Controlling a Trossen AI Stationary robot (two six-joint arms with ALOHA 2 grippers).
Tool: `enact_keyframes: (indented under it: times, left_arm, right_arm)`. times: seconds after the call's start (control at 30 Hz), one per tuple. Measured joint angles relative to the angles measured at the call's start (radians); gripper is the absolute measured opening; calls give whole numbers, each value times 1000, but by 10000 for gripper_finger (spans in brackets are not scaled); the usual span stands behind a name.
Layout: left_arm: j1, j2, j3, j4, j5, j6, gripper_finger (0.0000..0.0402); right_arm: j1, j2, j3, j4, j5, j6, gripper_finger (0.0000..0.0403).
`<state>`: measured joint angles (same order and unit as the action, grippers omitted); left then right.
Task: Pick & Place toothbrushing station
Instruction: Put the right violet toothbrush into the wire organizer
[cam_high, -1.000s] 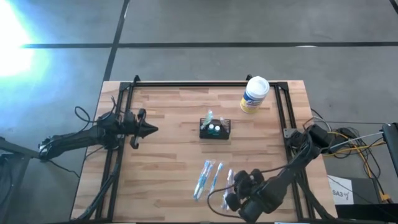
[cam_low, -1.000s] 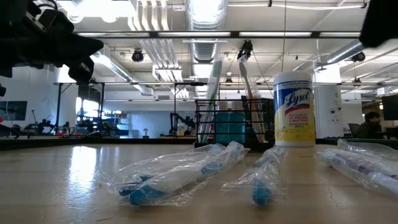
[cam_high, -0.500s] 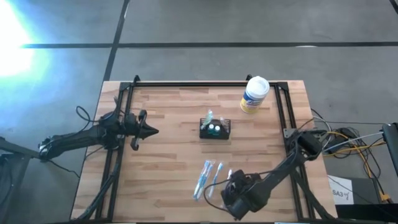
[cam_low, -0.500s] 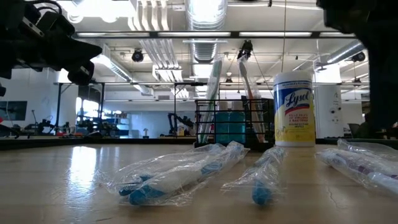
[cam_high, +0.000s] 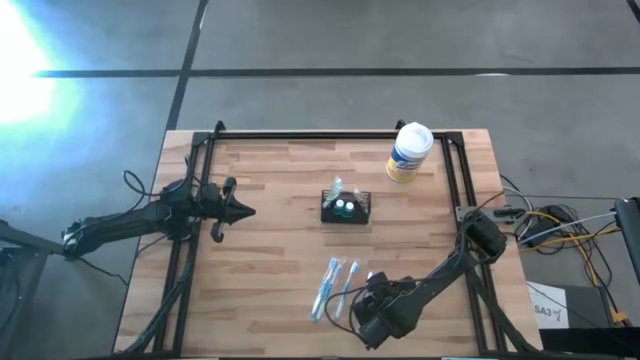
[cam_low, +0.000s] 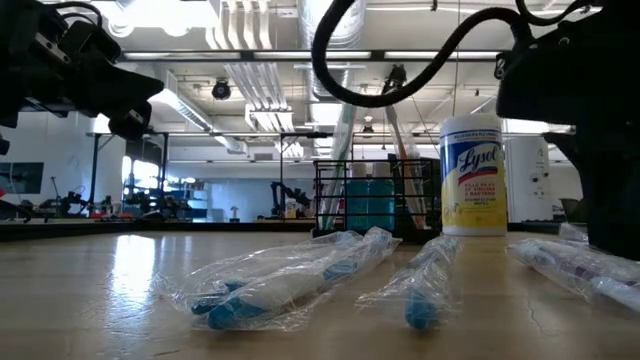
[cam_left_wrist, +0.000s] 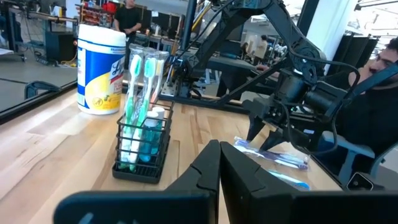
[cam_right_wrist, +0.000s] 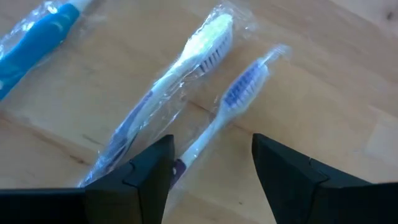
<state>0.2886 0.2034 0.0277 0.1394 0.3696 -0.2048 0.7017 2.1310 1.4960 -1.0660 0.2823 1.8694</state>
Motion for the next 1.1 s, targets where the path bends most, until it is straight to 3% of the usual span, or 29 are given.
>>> enact_keyframes:
  times: [0.2, 0.6, 0.8, 0.97, 1.1]
  left_arm:
    - [0, 0, 0, 0, 0, -2, 10]
    - [0, 0, 0, -9, 0, -3, 10]
    - [0, 0, 0, -10, 0, -4, 10]
    - [0, 0, 0, -32, 0, -4, 10]
    - [0, 0, 0, -39, 0, -4, 10]
  right_arm:
    - [-2, 7, -1, 8, -15, -82, 182]
    - [-3, -2, -6, 2, -21, -160, 25]
    - [-2, -22, 4, -28, -18, -186, 13]
    - [3, -87, 19, -49, 123, -235, 8]
    - [13, -176, 19, -49, 314, -331, 8]
